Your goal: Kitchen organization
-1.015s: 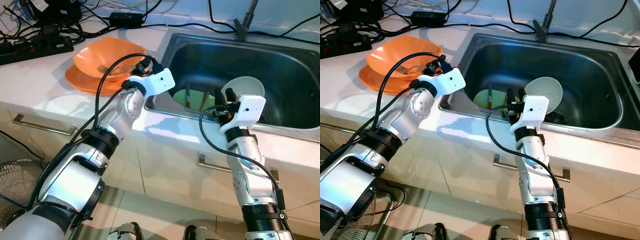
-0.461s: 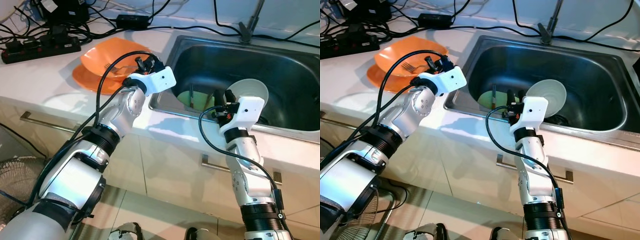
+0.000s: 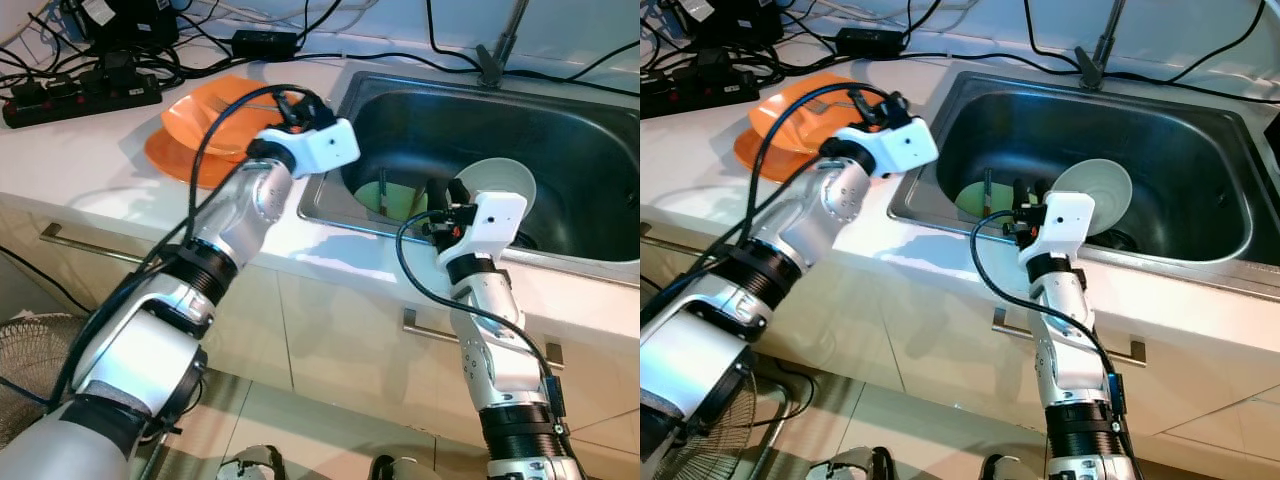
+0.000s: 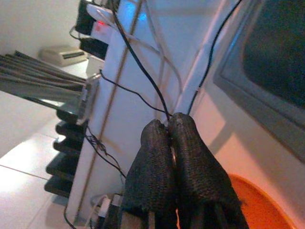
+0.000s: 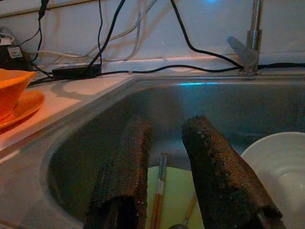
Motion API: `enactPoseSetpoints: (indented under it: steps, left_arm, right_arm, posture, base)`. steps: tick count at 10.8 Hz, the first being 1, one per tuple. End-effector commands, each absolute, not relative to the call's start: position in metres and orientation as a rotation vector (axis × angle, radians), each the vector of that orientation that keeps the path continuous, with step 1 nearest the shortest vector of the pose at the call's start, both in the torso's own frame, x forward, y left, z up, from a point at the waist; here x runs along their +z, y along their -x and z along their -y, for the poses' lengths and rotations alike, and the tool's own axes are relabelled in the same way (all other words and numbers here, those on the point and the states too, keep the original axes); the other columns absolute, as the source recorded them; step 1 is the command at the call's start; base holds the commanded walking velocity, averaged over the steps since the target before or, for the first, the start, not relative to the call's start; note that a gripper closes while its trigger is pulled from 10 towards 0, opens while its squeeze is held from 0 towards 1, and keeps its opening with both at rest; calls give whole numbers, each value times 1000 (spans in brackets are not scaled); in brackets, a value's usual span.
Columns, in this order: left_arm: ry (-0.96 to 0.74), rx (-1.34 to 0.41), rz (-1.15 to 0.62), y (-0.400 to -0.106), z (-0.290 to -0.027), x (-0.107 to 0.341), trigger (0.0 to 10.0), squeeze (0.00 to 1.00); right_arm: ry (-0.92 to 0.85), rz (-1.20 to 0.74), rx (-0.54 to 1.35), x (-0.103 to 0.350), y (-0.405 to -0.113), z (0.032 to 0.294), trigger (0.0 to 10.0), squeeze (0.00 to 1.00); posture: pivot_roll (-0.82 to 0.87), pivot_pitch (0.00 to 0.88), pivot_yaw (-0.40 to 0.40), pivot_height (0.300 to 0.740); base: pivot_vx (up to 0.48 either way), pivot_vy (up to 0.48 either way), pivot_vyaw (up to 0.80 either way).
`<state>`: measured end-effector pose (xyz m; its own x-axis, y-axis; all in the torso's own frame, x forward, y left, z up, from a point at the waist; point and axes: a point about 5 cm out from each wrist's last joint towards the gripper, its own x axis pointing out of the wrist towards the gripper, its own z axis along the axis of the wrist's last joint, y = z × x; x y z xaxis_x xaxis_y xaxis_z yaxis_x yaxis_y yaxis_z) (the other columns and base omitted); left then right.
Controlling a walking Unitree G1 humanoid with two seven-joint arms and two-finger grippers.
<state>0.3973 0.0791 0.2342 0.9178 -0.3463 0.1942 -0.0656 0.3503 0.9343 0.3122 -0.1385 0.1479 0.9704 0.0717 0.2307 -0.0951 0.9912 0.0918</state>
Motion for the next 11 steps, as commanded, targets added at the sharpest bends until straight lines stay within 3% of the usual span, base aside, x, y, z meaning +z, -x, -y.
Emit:
enactPoseSetpoints:
  steps: [1,2,3,4,7,9,11]
  left_arm:
    - [-1217,-174,429,-396,-75,242,0,0]
    - [-1228,-177,442,-395,-74,244,0,0]
    - [-1242,-168,477,-393,-72,247,2392,0]
    - [-1180,-175,558,-388,-66,257,10000,0]
    - [-919,-325,832,-356,-35,284,10000,0]
    - [-438,-587,833,-330,-19,289,10000,0]
    - [-25,-738,682,-327,-19,287,10000,0]
  right_arm:
    - [-112,199,72,141,-313,139,10000,0]
    - [-113,198,71,141,-312,139,10000,0]
    - [-114,197,68,141,-313,139,10000,0]
    - [-114,197,66,141,-313,139,10000,0]
    - [-105,203,50,141,-313,141,10000,0]
    - [-99,204,45,141,-313,141,10000,0]
    - [-85,210,42,141,-312,141,10000,0]
  posture:
    - [21,40,22,740]
    - [18,41,24,740]
    - [19,41,24,740]
    - [19,42,25,740]
    - [19,50,24,740]
    - [16,52,29,740]
    - [10,53,35,740]
  base:
    - [0,0,0]
    - [0,0,0]
    - [0,0,0]
    - [0,0,0]
    - [0,0,0]
    - [0,0,0]
    - [0,0,0]
